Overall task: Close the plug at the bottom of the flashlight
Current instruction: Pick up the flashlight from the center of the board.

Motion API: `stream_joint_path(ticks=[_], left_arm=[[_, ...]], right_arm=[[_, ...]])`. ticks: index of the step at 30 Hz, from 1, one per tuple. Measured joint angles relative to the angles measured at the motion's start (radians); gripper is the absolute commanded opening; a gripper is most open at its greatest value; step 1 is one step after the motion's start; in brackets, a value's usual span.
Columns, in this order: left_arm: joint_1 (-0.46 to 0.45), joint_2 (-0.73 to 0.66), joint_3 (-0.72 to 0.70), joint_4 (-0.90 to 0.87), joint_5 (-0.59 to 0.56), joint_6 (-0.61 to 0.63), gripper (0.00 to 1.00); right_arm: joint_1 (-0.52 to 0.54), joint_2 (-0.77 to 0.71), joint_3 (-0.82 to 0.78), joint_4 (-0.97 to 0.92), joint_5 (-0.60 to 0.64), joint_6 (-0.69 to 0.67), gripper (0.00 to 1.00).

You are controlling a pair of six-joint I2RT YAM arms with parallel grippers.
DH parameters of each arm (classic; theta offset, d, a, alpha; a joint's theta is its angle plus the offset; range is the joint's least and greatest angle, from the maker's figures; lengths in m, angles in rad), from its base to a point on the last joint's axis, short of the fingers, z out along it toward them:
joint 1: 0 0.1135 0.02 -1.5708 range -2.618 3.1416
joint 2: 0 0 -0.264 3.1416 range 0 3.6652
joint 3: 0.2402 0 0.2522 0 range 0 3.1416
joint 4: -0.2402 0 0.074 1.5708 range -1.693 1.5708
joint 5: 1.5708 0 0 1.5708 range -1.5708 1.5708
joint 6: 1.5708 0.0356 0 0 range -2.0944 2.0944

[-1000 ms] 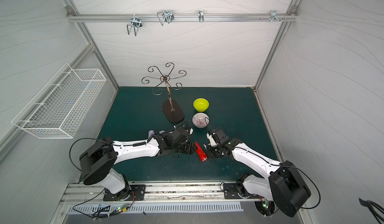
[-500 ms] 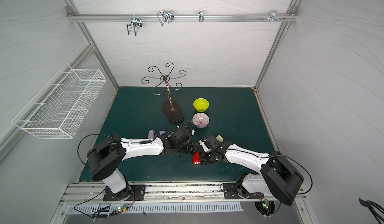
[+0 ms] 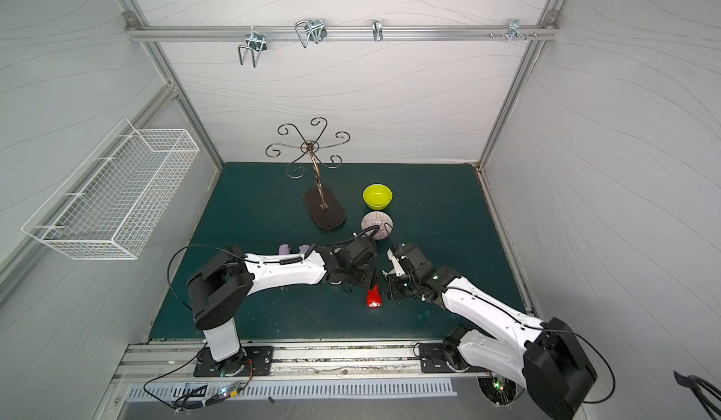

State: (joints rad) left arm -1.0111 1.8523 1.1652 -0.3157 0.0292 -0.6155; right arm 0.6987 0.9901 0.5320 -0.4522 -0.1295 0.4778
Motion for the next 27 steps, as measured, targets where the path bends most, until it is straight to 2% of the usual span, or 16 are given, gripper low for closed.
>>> stream_joint_path(ticks=[9,18,27], left_arm=[[-0.023,0.091,0.139,-0.117,-0.080,0.037,0.51],[-0.038,0.174,0.211,-0.171,-0.128,0.055,0.49],[-0.048,0.181,0.220,-0.185,-0.150,0.066,0.39]], right_arm=[[-0.079,-0.170,0.010,-0.122,0.037,-0.045,0.19],[-0.093,-0.174,0.013,-0.145,0.039,-0.061,0.22],[-0.112,-0.179,0.013,-0.148,0.039,-0.068,0.22]])
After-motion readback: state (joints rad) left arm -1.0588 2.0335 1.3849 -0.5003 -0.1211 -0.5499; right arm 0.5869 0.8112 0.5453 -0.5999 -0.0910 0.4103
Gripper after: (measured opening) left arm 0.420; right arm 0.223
